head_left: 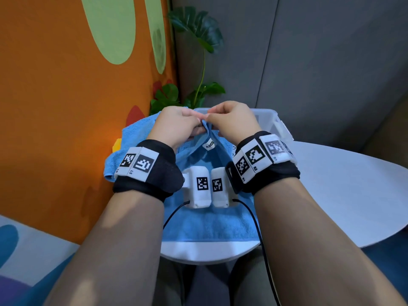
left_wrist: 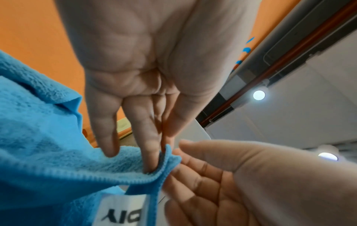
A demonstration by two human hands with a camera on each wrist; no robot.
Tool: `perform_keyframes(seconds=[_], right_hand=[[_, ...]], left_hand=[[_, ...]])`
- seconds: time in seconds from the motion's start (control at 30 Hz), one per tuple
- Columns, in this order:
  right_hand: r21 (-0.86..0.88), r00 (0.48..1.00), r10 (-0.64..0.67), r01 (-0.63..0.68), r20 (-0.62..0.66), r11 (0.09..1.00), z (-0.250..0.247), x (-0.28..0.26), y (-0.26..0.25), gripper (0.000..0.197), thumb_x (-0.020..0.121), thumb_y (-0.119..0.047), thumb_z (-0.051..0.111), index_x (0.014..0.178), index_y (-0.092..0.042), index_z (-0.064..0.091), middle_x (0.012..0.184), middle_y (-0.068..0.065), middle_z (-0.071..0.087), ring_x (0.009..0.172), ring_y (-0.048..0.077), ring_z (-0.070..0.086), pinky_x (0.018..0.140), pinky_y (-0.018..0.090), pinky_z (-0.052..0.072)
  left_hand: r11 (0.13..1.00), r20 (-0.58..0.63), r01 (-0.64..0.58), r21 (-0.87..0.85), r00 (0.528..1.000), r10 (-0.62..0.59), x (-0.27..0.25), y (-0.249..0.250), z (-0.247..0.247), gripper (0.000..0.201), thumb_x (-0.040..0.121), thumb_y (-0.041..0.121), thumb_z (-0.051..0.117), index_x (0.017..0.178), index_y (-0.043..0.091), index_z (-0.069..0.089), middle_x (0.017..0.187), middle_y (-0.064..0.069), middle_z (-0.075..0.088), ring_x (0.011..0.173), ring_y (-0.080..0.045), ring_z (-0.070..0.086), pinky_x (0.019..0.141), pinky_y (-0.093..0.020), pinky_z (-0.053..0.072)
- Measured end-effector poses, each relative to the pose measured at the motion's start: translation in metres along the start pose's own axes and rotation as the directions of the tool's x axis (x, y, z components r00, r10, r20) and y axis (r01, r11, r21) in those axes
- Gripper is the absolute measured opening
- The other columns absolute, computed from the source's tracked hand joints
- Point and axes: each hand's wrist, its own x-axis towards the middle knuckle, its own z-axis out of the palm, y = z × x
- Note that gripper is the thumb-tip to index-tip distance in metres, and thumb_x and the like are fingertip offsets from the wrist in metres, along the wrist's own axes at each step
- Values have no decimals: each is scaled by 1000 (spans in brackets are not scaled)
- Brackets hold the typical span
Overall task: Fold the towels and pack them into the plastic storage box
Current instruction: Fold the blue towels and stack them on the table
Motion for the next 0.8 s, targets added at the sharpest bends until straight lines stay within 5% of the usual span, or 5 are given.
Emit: perform_keyframes(seconds=[0.17, 0.37, 0.57, 0.7, 0.8], right_hand=[[-175, 994, -98, 106, 51, 979, -1, -1, 0, 27, 74, -16, 77, 92, -24, 59, 81, -10, 64, 73, 8, 60, 61, 18, 47], [-302, 982, -171, 188, 81, 935, -6, -3, 4, 33, 78, 2, 50, 89, -27, 59, 81, -7, 57, 68, 6, 50, 55, 16, 37], [-244, 951, -239, 283, 196, 928, -15, -3, 4, 44, 76, 6, 46, 74, -36, 58, 85, -2, 68, 67, 12, 56, 62, 28, 51], [-175, 935, -308, 338, 177, 925, -26, -2, -1, 45, 75, 7, 48, 72, -36, 59, 78, -6, 68, 71, 14, 62, 68, 35, 55], [-152, 930, -361, 366, 65, 918, -36, -2, -8, 42, 73, 6, 45, 72, -34, 59, 78, -8, 68, 74, 8, 63, 70, 29, 54]], left_hand=[[996, 58, 16, 86, 998, -21, -2, 6, -3, 22, 91, 8, 55, 109, 21, 55, 96, -2, 74, 84, -10, 72, 77, -33, 48], [970, 89, -62, 236, 995, 42, -3, 5, -9, 24, 91, 5, 57, 112, 16, 58, 100, -10, 72, 89, -18, 71, 46, -11, 41], [745, 221, -228, 627, 969, 110, 7, -8, -22, 53, 89, 10, 62, 131, 41, 49, 125, 3, 39, 90, -15, 52, 65, -15, 41], [608, 257, -247, 754, 964, 73, 13, -16, -22, 43, 86, 26, 70, 126, 28, 56, 148, -2, 34, 134, -25, 34, 112, -38, 27], [552, 218, -207, 808, 975, 46, 16, -23, -25, 38, 79, 46, 70, 108, 23, 66, 130, 1, 53, 125, -27, 44, 104, -43, 36]])
